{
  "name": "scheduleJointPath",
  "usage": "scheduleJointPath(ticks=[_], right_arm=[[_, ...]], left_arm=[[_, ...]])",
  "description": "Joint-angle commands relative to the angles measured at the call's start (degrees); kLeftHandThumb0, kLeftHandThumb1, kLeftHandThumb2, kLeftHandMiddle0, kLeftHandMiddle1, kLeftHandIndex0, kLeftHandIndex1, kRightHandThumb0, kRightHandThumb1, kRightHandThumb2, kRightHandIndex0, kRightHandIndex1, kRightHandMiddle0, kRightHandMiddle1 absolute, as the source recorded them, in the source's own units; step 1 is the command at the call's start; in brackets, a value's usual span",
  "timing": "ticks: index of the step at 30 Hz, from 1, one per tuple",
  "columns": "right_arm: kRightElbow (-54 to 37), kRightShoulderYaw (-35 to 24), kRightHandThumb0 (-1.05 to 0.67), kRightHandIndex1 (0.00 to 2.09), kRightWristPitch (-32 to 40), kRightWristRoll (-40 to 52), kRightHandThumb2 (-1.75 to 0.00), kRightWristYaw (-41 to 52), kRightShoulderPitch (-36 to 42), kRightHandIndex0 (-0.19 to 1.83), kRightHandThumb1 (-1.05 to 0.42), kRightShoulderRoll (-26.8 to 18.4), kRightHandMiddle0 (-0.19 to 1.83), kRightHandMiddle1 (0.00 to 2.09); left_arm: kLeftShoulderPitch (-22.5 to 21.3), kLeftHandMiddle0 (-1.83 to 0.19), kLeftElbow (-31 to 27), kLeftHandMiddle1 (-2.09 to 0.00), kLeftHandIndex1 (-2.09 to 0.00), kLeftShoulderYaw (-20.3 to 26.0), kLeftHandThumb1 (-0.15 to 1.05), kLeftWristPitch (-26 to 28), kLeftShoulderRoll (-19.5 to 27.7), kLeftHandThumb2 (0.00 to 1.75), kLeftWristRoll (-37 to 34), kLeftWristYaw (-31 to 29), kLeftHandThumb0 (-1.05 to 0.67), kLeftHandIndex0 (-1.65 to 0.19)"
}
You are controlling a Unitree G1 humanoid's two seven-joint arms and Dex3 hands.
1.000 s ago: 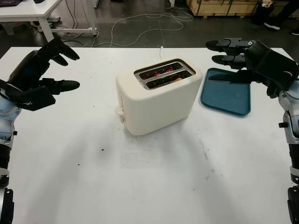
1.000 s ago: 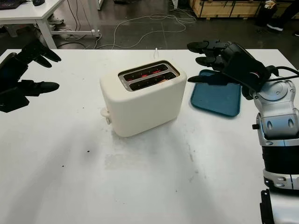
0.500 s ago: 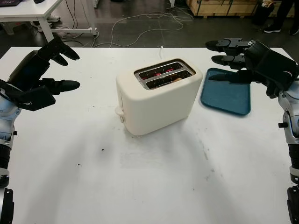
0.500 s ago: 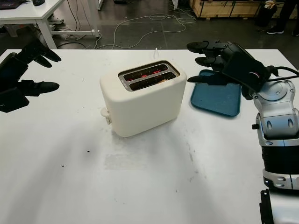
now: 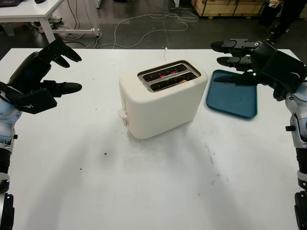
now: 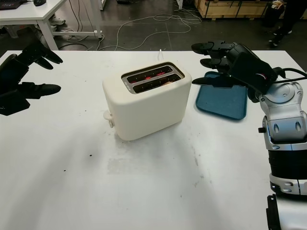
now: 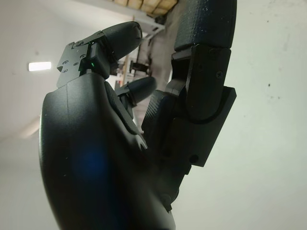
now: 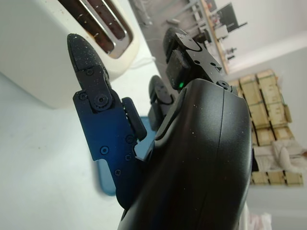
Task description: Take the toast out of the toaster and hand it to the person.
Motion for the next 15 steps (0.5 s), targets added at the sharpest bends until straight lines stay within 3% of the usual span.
scheduleJointPath(ticks=[1, 15], right_arm=[[0.1, -0.2, -0.55, 0.01, -0.6, 0.1, 0.00, -0.1, -0.9, 0.44, -0.76, 0.0, 0.45, 0.01], [0.8, 0.1, -0.52, 0.02, -2.2, -0.4, 0.00, 0.3, -1.2, 0.44, -0.77, -0.5, 0.46, 0.00]], left_arm=[[0.3, 0.00, 0.0, -1.56, -1.42, 0.4, 0.92, 0.0, -0.1, 0.32, -0.4, 0.0, -1.05, 0.00], [0.1, 0.00, -0.2, -1.56, -1.41, 0.2, 0.92, 0.3, 0.0, 0.34, 0.1, 0.2, -1.05, 0.00]])
